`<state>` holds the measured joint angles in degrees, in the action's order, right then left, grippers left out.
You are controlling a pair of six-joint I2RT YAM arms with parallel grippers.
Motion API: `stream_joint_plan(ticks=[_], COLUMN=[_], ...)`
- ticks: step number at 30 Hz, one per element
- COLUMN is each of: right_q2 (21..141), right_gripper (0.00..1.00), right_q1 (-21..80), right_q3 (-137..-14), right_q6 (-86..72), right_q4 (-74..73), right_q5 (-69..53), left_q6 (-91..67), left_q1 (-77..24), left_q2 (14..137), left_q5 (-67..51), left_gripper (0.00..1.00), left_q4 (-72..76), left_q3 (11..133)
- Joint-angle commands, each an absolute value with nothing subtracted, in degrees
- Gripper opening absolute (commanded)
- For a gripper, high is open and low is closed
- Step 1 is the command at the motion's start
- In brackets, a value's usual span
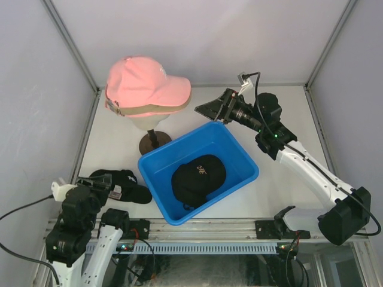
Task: Stack the hats
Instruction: Pick up the hat from the center of the board.
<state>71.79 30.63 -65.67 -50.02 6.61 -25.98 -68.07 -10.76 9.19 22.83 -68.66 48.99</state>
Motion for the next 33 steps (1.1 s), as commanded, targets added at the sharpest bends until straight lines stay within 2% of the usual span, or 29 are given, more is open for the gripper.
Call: stream_joint_plan(ticks=[1, 6, 20, 30, 33], right_q2=[70.4, 70.4, 69.9, 70.9, 71.3], right_gripper=[0.7, 0.7, 0.7, 0.7, 0.7], right_q1=[29.4, 28.5, 27.0, 25.6, 25.3], right_q3=[-64.7, -64.1, -63.5, -63.1, -62.9], right_q6=[-50.0, -50.0, -50.0, -50.0, -50.0], right_q4=[10.0, 10.9, 11.5, 12.5, 12.9], right_q5=[-25.9, -26.8, -27.8, -29.0, -29.3], left_q6=[-81.0, -83.5, -82.0, -80.4, -80.0], left_q1=[-10.9, -10.8, -10.9, -10.9, -10.8], left_q2=[7.4, 8.7, 16.0, 18.8, 18.3], left_q5=[25.8, 25.3, 25.0, 19.1, 16.4], left_gripper=[0.54, 0.56, 0.62, 0.6, 0.54], left_q4=[-77.4, -78.4, -65.9, -59.3, -56.9], left_q3=[51.4, 49.8, 44.1, 38.3, 35.7])
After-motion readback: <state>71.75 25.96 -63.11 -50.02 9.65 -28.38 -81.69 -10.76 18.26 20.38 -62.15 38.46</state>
